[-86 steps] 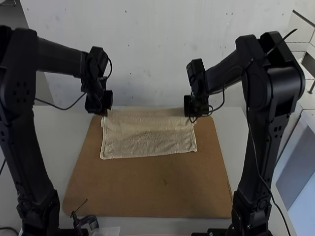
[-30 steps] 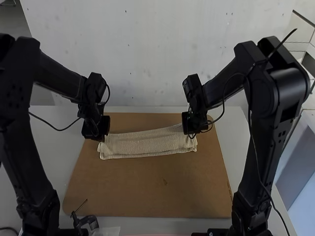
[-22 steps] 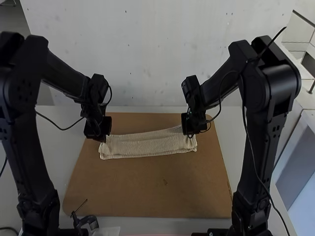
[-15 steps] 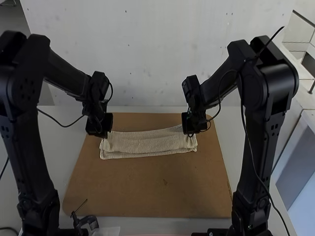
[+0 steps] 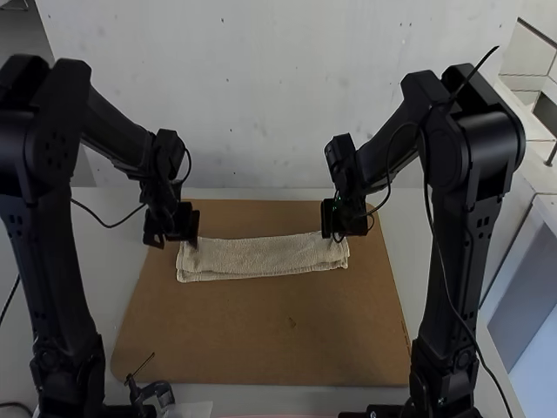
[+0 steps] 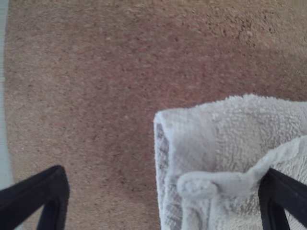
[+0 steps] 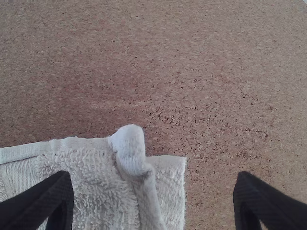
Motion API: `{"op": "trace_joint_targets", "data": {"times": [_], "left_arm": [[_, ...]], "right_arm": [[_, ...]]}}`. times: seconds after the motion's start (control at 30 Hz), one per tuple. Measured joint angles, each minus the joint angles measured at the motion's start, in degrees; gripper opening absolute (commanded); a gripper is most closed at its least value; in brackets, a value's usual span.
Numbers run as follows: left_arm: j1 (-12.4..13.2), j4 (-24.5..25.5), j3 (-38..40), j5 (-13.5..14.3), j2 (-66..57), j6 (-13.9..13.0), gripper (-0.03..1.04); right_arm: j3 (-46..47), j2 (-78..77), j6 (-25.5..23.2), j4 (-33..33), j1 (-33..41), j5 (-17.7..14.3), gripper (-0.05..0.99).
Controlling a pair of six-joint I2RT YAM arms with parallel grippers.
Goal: Fold the towel.
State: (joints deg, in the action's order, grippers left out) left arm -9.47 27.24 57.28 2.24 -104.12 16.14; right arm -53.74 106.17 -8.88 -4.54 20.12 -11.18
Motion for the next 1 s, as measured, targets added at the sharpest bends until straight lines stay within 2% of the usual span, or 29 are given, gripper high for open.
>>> {"op": "trace_joint_targets", "data": {"times": [0.03,0.07,0.3,0.47,0.9,0.93,0.97,1.0], "left_arm": [[0.5,0.1,0.0,-0.2,0.8,0.0,0.98],[1.0,0.1,0.0,-0.3,1.7,0.0,1.0],[3.2,0.9,0.0,-1.2,11.6,-0.2,1.0],[4.9,0.9,0.0,-1.4,13.9,-0.3,1.0],[7.5,1.0,0.0,-1.6,13.9,-0.7,1.0],[7.6,1.0,0.0,-1.6,13.9,-0.7,1.0],[7.7,1.0,0.0,-1.7,14.1,-0.7,1.0],[7.8,1.0,0.0,-1.9,14.2,-0.7,1.0]], "right_arm": [[0.2,-0.5,-0.2,-0.1,-0.1,0.3,0.68],[0.3,-1.1,-0.6,-0.1,-0.3,0.7,0.68],[0.4,-4.5,-3.9,-5.4,-1.6,4.0,0.68],[0.0,-4.2,-6.1,-9.2,-2.1,5.0,0.68],[-2.8,4.3,-8.9,-10.1,-2.4,6.9,0.67],[-3.1,4.4,-8.9,-10.6,-2.4,6.9,0.64],[-3.6,4.7,-9.1,-11.5,-2.5,7.0,0.49],[-4.2,4.9,-9.0,-12.6,-2.6,7.3,0.24]]}}
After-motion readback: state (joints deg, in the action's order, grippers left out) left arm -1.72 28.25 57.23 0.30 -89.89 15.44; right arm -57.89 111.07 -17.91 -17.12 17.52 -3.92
